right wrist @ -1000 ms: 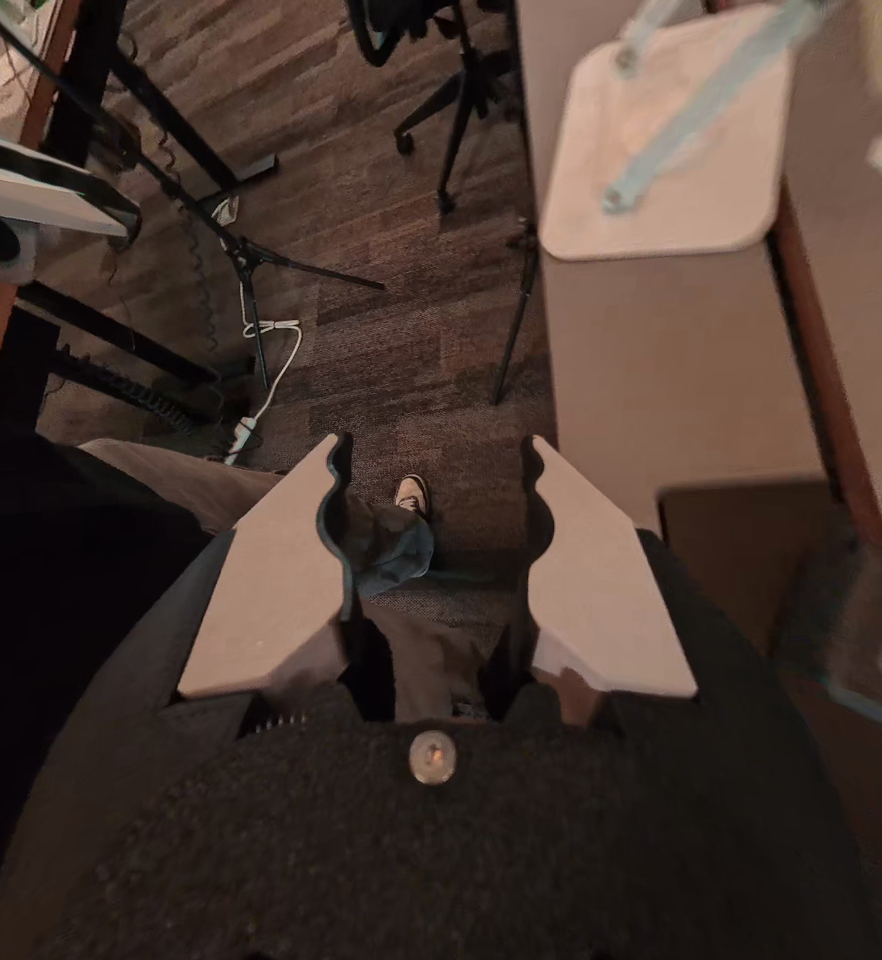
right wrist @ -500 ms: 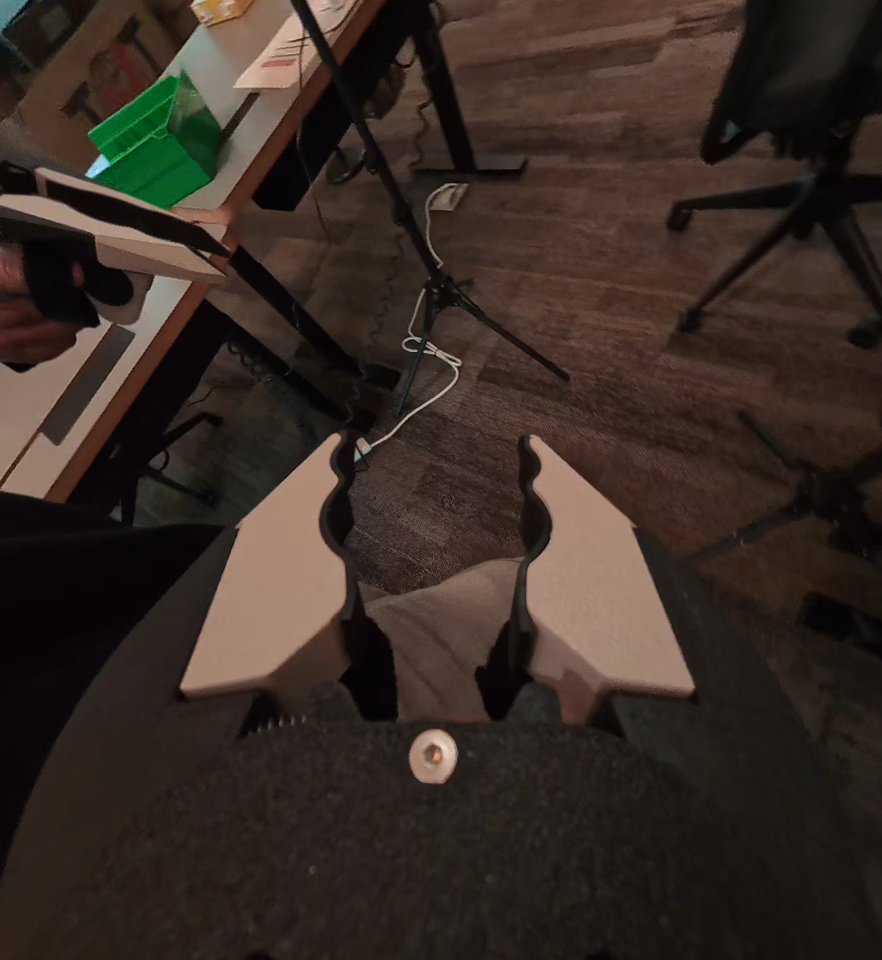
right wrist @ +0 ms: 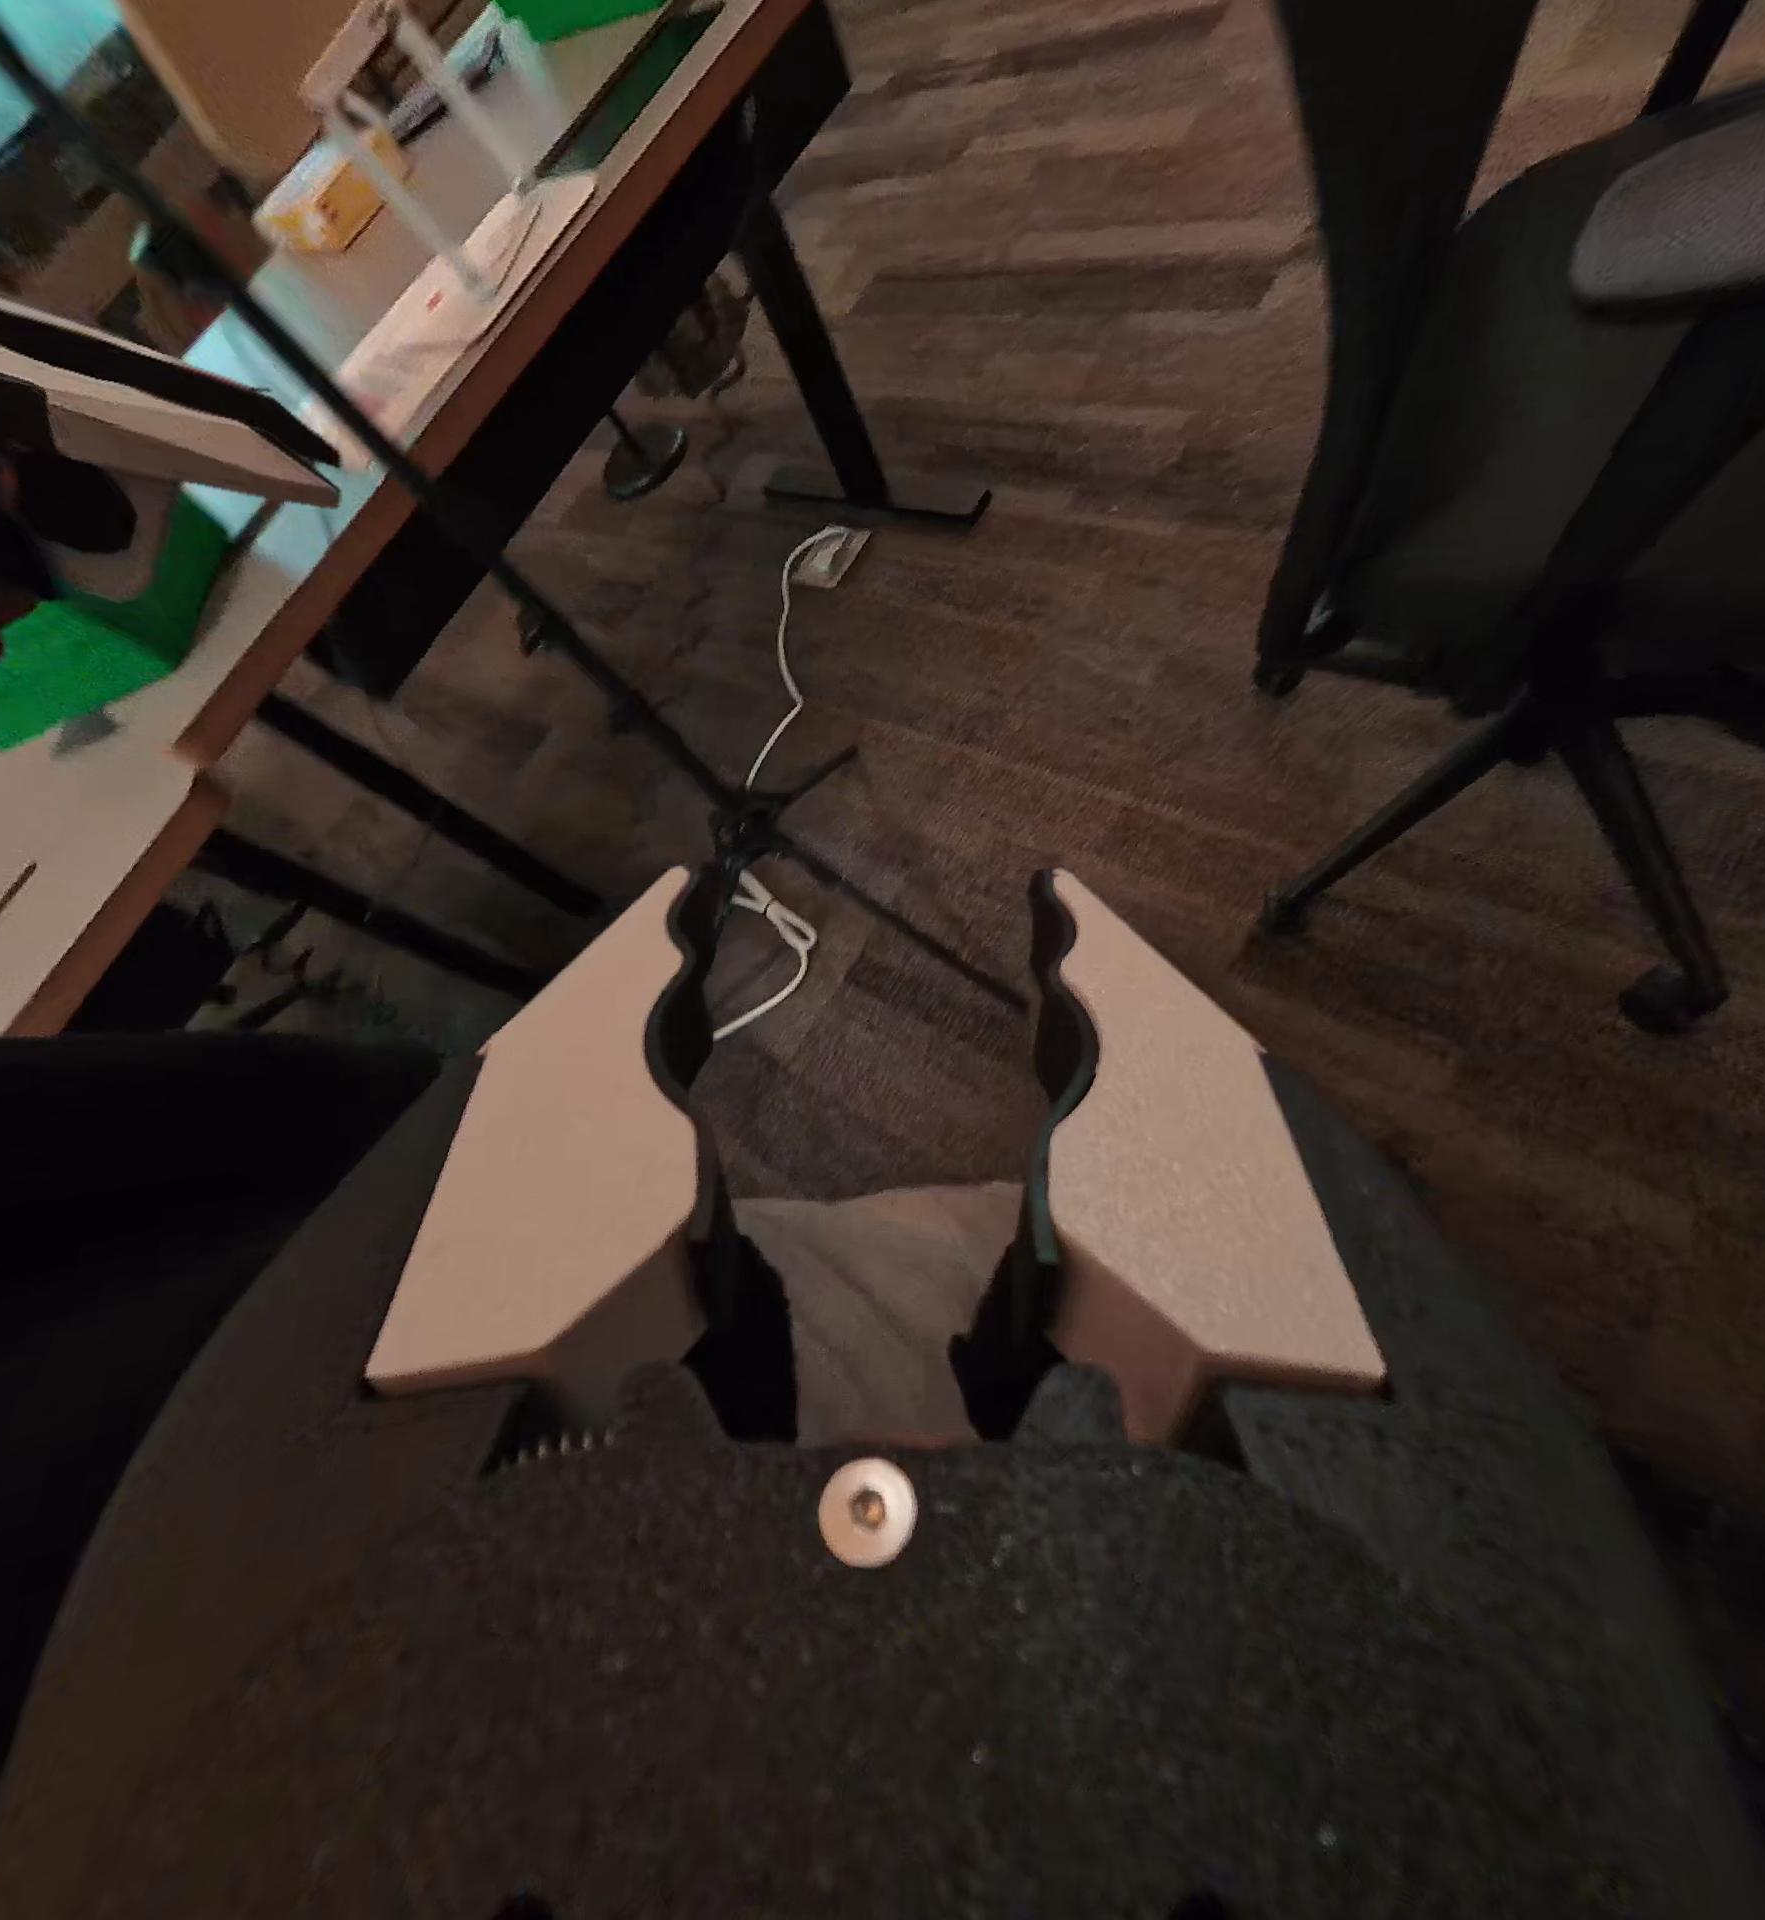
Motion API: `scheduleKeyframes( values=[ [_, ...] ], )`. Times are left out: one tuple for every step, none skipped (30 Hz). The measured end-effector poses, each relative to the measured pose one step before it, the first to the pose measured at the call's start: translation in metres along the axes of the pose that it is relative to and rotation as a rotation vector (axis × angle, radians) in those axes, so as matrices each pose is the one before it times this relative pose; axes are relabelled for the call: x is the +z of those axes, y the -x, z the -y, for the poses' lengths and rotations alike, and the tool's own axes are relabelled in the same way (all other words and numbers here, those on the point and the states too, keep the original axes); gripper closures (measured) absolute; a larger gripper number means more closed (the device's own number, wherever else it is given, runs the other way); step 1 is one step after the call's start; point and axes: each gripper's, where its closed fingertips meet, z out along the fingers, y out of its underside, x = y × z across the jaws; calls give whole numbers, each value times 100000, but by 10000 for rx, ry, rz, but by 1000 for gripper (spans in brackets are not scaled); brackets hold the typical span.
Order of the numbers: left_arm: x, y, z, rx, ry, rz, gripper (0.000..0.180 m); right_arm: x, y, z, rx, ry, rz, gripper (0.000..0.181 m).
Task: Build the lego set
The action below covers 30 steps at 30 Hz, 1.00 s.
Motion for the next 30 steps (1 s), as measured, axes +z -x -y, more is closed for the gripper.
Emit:
scheduleKeyframes(
  values=[
    [1045,1477,2905,-42,-23,103,145,1055,-1748,2390,21,-202,-69,120],
    [777,1608,2829,42,-35,182,145,1149,-1663,2353,-17,-205,-75,120],
    [788,1594,2560,92,3,208,145,1137,-1406,2104,13,-24,-19,120],
    [841,1547,2348,50,1,195,145,1037,-1368,2073,30,19,-22,119],
    [796,1514,2223,-61,-34,168,145,831,-1139,2338,0,-110,-18,120],
    [835,1472,2168,-172,-73,124,146,730,-972,2580,-43,-275,-4,120],
    [907,1430,2090,-247,-91,96,146,720,-837,2534,-78,-305,5,120],
    [1021,1431,1992,-288,-71,114,146,817,-828,2177,-100,-188,-24,120],
    [1176,1445,1957,-283,-59,136,147,928,-870,1816,-119,-37,-57,120],
    [1307,1359,2059,-244,-103,112,147,993,-939,1545,-106,53,-105,120],
    [1484,1350,2155,-222,-123,59,147,1017,-970,1463,-63,60,-103,120],
    [1654,1325,2134,-214,-78,14,147,990,-974,1376,-9,37,-145,120],
    [1734,1353,2166,-187,-56,-5,147,998,-786,1447,38,-20,-146,121],
    [1781,1412,2312,-163,-67,-6,147,1168,-843,1483,54,-75,-104,121],
    [1816,1369,2368,-148,-97,-19,147,1291,-822,1407,30,-54,-87,121],
    [1828,1313,2447,-116,-112,-42,147,1422,-918,1268,-7,15,-157,121],
    [1877,1408,2612,-77,-117,-50,147,1557,-892,1198,-56,52,-191,121],
    [2024,1359,2639,-16,-128,-51,147,1696,-824,1250,-73,25,-187,120],
    [2187,1365,2632,48,-119,-52,147,1879,-704,1292,-57,-2,-175,120],
    [2299,1485,2652,71,-117,-43,147,2006,-727,1367,-27,-10,-210,120],
    [2347,1600,2651,34,-126,-60,147,2157,-630,1461,-2,-67,-215,120],
    [2310,1671,2613,-8,-122,-129,147,2260,-446,1564,12,-105,-196,120],
    [2149,1774,2553,-4,-119,-165,147,2311,-488,1607,19,-81,-219,120],
    [2032,1893,2440,28,-99,-134,147,2350,-448,1707,100,-125,-258,120],
    [2004,1932,2288,93,-39,-150,147,2861,16,1974,180,-168,-166,120],
    [1678,2222,1999,184,114,-80,147,2533,-79,1894,212,-88,-130,120],
    [1353,2465,1605,182,243,76,146,2525,-56,1795,218,45,-212,120],
    [952,2355,1492,83,211,53,146,2450,106,1903,209,42,-215,120],
    [537,2037,1552,43,58,-127,146,2375,457,2151,184,-90,-78,119],
    [276,1946,1456,92,-13,-116,146,2435,736,2265,172,-178,35,120]
  ],
)
